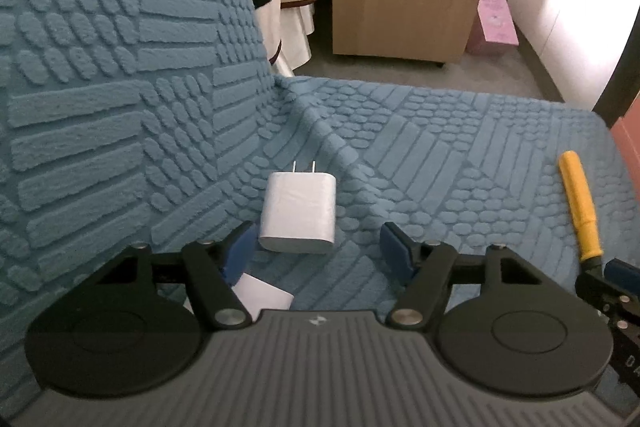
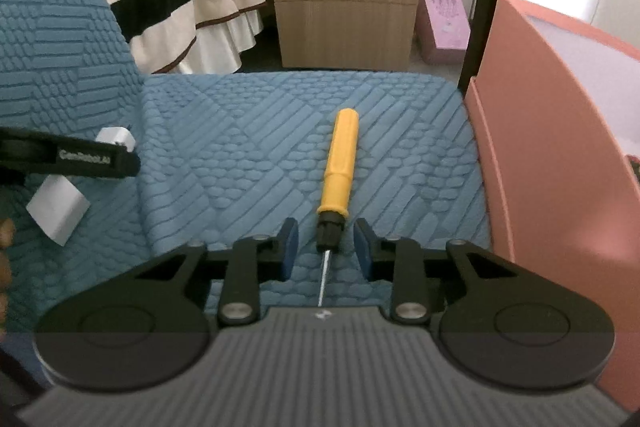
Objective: Organize rigid objects
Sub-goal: 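Grasp the white charger with the left tool while the right tool grasps the screwdriver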
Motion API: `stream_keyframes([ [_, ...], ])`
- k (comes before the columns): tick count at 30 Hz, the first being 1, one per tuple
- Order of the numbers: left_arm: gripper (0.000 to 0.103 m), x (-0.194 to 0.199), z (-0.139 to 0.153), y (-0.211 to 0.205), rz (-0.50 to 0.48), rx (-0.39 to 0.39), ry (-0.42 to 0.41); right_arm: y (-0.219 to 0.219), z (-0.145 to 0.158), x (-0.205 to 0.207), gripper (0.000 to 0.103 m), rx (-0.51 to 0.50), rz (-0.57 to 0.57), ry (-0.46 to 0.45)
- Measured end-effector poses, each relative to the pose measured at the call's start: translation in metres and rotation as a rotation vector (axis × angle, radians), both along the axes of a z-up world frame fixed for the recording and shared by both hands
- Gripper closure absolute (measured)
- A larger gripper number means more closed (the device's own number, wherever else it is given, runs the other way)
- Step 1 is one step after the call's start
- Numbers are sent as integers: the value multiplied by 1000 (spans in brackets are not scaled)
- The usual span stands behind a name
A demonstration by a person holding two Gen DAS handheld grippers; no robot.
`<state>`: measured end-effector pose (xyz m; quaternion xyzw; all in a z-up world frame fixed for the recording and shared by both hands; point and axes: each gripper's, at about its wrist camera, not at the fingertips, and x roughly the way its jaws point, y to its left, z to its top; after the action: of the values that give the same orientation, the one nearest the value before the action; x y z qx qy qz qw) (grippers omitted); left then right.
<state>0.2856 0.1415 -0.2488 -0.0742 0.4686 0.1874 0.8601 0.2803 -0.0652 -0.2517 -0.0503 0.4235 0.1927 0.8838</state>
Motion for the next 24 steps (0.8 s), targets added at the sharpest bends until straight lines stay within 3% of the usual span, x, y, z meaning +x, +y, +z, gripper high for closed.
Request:
stream_keyframes([
  [8,37,10,-11,6,34,-3,16,5,-5,0,71,-9,24,28],
  [10,44,11,-11,6,34,1,11,4,-6,-1,81,-15,21,22],
  [11,54,11,-11,5,38,11,10,4,-6,0,86,-24,19,20],
  [16,54,9,-5,0,4,3,9,-3,-2,1,86,3,19,38],
  [21,55,1,8,-6,-12,-46,-28,-10,5,-3,87,16,18,38],
  [24,55,-9,12,-3,-4,-113,-23,-12,10,-9,87,21,25,34],
])
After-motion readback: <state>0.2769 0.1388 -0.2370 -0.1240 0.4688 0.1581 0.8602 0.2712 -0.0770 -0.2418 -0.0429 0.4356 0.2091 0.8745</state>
